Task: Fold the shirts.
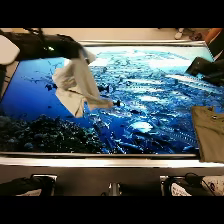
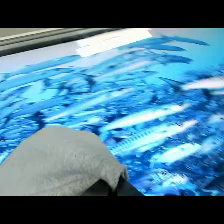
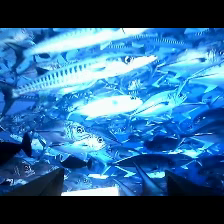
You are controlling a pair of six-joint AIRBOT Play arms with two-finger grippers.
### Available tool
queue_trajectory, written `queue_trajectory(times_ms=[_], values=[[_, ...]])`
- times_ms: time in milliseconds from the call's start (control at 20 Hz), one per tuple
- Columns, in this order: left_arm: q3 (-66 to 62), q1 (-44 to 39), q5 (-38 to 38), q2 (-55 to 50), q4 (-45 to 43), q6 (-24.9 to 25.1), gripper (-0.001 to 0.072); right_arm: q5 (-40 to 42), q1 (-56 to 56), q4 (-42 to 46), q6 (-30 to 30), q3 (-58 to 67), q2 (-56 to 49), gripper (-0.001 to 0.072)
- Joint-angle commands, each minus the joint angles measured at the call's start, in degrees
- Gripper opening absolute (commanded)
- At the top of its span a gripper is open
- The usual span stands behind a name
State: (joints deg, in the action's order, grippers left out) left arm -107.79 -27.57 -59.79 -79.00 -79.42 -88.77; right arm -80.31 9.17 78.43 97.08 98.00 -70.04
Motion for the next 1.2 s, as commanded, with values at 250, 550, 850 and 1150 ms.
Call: queue_trajectory(times_ms=[250, 550, 850, 1150], values=[[13.46, -28.52, 7.93, -12.00, 6.80, -8.24, 0.0029, -1.11, 0.02, 10.58, 2.58, 0.39, 18.88, 0.0670], [0.22, -14.29, -15.21, -15.72, -8.26, -8.61, 0.0720, -9.53, 0.02, 7.26, 0.04, 0.02, 13.29, 0.0672], [8.66, 12.48, -25.68, -12.35, -0.04, -7.45, 0.0601, -11.06, -0.15, -14.80, -5.99, -25.05, 5.75, 0.0668], [30.95, 19.32, -14.71, -12.20, 10.60, -4.20, 0.0684, -1.20, -0.15, -19.39, -12.09, -46.36, 5.35, 0.0675]])
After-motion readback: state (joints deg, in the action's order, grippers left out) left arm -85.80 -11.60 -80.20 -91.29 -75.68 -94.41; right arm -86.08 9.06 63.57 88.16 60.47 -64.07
